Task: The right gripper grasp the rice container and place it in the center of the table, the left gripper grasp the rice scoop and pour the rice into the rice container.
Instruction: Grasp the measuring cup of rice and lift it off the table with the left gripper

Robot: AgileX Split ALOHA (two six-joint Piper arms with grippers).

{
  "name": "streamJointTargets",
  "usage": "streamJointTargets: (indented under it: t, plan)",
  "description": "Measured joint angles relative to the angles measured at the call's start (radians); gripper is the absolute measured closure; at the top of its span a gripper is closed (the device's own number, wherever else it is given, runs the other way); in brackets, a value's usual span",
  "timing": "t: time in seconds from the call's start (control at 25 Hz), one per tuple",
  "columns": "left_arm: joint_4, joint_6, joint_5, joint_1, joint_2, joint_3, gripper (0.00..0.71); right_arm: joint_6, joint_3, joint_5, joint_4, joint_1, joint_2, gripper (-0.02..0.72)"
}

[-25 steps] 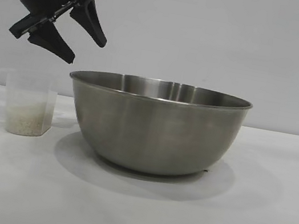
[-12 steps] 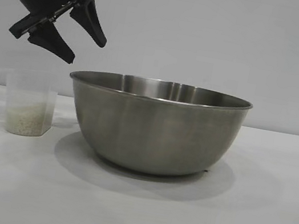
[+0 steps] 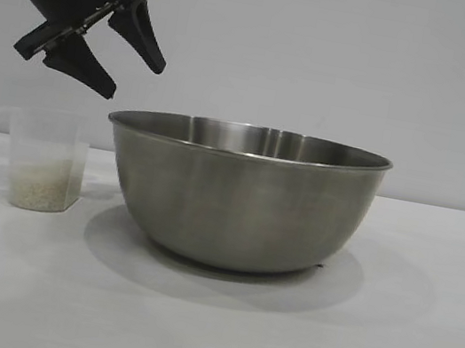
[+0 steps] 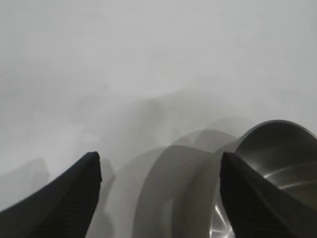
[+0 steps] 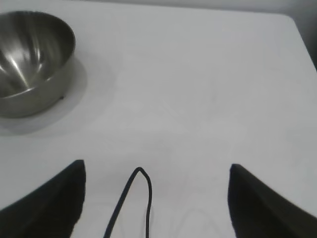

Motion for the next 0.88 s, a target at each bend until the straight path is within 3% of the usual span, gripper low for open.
streamJointTargets:
  t: [0.32, 0.48, 0.72, 0.88]
  plan:
    - [0.223, -0.111, 0.03, 0.043, -0.19, 0.0, 0.258, 0.0, 0.0, 0.0, 0.0, 0.0, 0.0, 0.172]
    - [0.446, -0.29, 0.074, 0.043, -0.29, 0.0, 0.258, 0.0, 0.0, 0.0, 0.0, 0.0, 0.0, 0.172]
    - [0.791, -0.597, 0.238, 0.043, -0.396, 0.0, 0.258, 0.0, 0.0, -0.001, 0.0, 0.0, 0.0, 0.172]
    - [0.956, -0.718, 0.289, 0.043, -0.457, 0.042, 0.258, 0.0, 0.0, -0.001, 0.0, 0.0, 0.0, 0.172]
